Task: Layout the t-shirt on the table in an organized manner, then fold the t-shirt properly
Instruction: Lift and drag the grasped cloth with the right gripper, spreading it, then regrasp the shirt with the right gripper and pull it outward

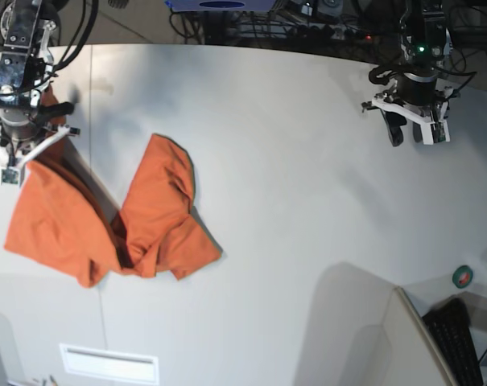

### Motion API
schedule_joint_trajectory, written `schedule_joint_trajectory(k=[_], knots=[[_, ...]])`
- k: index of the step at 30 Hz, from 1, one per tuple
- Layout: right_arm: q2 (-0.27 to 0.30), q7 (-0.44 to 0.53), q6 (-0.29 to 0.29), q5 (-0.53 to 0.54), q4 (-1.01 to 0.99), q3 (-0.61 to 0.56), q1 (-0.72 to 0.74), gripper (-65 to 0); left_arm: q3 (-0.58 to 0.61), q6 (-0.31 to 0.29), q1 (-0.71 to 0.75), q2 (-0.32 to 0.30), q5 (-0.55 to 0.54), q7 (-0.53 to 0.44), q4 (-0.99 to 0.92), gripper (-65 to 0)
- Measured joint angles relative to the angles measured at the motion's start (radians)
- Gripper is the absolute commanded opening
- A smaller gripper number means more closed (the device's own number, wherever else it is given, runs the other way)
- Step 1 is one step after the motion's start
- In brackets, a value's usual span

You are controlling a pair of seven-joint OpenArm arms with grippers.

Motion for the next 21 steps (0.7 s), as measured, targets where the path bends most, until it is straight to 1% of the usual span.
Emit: schedule_joint_trajectory(k=[2,3,5,7,8,9,10,12,13,14,15,16,17,19,21], knots=[[0.004,-0.002,-0.004,-0.006,-0.057,0.045,0.013,-65.0,-0.001,0.001,0.0,0.0,0.0,0.0,0.0,-39.5],[0.008,-0.001,-0.005,-0.011,-0.071,0.064,0.014,-63.3,-0.001,0.0,0.0,0.001,0.0,0.0,0.0,-39.5],[0.01,-0.002,-0.006,-0.014,-0.076,0.098,0.011,-43.7,-0.002,0.0,0.0,0.001,0.0,-0.001,0.0,-39.5],[0.008,-0.003,-0.007,-0.016,-0.069,0.118,0.006,-25.8,-0.003,0.0,0.0,0.0,0.0,0.0,0.0,-39.5],[0.006,-0.006,-0.009,-0.014,-0.052,0.118,0.005,-19.1,-0.003,0.0,0.0,0.0,0.0,0.0,0.0,-39.5],[0.001,-0.009,-0.008,-0.015,-0.025,0.118,0.001,-14.6,-0.005,0.0,0.0,0.001,0.0,0.0,0.0,-39.5],[-0.015,-0.008,-0.009,-0.015,0.012,0.117,0.001,-12.9,-0.007,0.0,0.0,0.001,0.0,0.0,0.0,-39.5],[-0.044,0.004,-0.015,-0.024,0.082,0.089,0.003,-14.0,-0.008,0.0,0.0,0.001,0.0,0.0,0.0,-39.5],[-0.047,0.009,-0.013,-0.017,0.113,0.048,0.003,-14.7,-0.008,0.0,0.0,0.0,0.0,-0.001,0.0,-39.5],[-0.047,0.025,0.005,-0.013,0.133,0.0,0.005,-15.0,-0.008,0.0,0.0,0.0,0.0,0.0,0.0,-39.5],[-0.042,0.05,0.009,-0.016,0.143,-0.051,0.009,-15.5,-0.009,0.0,0.0,0.0,0.0,0.0,0.0,-39.5],[-0.034,0.069,0.032,-0.011,0.144,-0.103,0.024,-15.5,-0.009,0.0,0.0,0.0,0.0,0.0,0.0,-39.5],[-0.016,0.067,0.055,-0.007,0.14,-0.158,0.049,-15.5,-0.009,0.0,0.0,0.0,0.0,0.0,0.0,-39.5],[0.011,0.059,0.056,-0.011,0.109,-0.257,0.127,-15.5,-0.008,0.0,0.005,0.0,0.0,-0.001,0.0,-39.5],[0.015,0.014,0.047,-0.017,0.06,-0.331,0.214,-15.5,-0.009,0.0,0.01,0.001,0.0,0.0,0.0,-39.5]])
